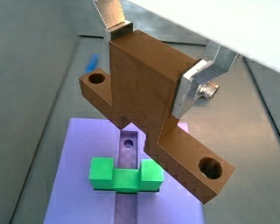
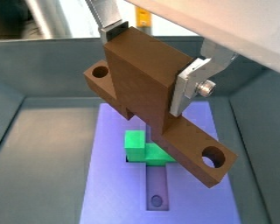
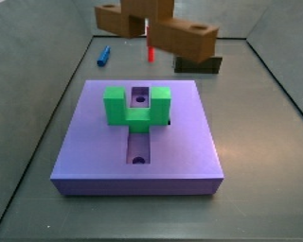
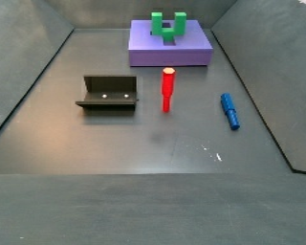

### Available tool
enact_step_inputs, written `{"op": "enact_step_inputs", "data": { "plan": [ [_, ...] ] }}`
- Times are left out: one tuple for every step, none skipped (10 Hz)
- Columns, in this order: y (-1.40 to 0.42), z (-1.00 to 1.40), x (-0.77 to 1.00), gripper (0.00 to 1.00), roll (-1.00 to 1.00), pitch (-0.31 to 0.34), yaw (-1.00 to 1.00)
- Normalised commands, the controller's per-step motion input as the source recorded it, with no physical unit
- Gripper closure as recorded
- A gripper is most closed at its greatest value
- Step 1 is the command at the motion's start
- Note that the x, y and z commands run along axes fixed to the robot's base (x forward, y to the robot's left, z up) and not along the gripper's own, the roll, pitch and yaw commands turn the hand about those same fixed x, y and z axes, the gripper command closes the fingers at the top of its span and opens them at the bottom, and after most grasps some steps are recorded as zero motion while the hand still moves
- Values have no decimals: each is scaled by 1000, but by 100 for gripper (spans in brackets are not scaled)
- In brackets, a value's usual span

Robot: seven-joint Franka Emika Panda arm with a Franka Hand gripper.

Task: Pick up the brown object. Move up. Move to above the board. Insert the brown object.
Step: Insert the brown object.

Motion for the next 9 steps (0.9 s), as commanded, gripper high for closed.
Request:
{"op": "enact_step_inputs", "data": {
  "plan": [
    [0,-397,0,100,124,-36,-1000],
    [0,-434,0,100,257,-37,-989],
    [-9,-463,0,100,356,-23,-911],
    [-11,-446,0,100,363,-11,-906],
    [-17,-414,0,100,361,0,-891],
    [-31,-377,0,100,349,0,-891],
    [-154,-186,-6,100,166,10,-931],
    [-243,-69,0,100,13,0,-949],
    [-151,-63,0,100,-117,-27,-923]
  ]
}}
